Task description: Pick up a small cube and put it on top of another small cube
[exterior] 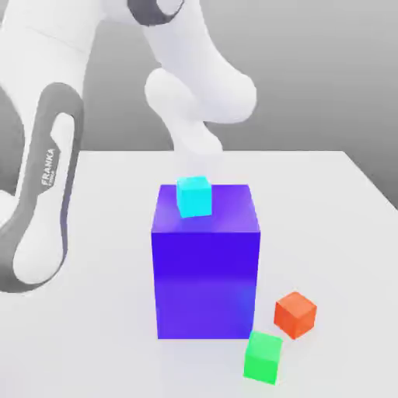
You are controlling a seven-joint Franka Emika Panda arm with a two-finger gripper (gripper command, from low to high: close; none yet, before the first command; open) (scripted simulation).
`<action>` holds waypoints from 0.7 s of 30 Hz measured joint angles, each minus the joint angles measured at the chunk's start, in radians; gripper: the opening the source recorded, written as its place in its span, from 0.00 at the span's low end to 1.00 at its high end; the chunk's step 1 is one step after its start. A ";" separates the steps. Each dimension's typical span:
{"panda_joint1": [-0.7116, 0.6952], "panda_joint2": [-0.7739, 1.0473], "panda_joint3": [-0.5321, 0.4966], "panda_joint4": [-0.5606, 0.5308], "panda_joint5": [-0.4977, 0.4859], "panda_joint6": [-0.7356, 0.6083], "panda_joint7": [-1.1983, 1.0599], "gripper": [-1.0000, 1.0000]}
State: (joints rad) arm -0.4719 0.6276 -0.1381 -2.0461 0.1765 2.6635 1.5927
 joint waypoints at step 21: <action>0.272 -0.443 0.264 -0.383 -0.166 -0.046 -0.282 0.00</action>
State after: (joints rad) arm -0.2002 0.1849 0.1262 -2.4294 0.0104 2.6173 1.3110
